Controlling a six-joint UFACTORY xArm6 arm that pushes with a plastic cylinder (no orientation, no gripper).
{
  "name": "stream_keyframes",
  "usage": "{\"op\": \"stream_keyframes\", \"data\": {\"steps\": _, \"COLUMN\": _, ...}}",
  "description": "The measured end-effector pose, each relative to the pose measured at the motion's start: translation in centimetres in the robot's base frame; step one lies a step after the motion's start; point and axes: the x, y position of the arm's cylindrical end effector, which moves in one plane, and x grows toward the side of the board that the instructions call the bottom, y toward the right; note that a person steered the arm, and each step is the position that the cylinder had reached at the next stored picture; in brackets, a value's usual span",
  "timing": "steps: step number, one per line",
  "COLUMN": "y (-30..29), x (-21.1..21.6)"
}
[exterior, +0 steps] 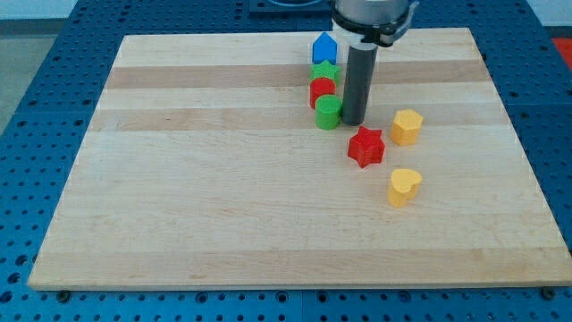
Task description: Move yellow hexagon towards the green circle
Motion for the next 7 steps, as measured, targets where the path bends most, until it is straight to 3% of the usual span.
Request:
{"op": "stream_keyframes", "data": {"steps": 3, "y": 0.5, "x": 0.1}}
{"op": "stream_keyframes", "data": {"steps": 7, "y": 11.3, "x": -1.5}}
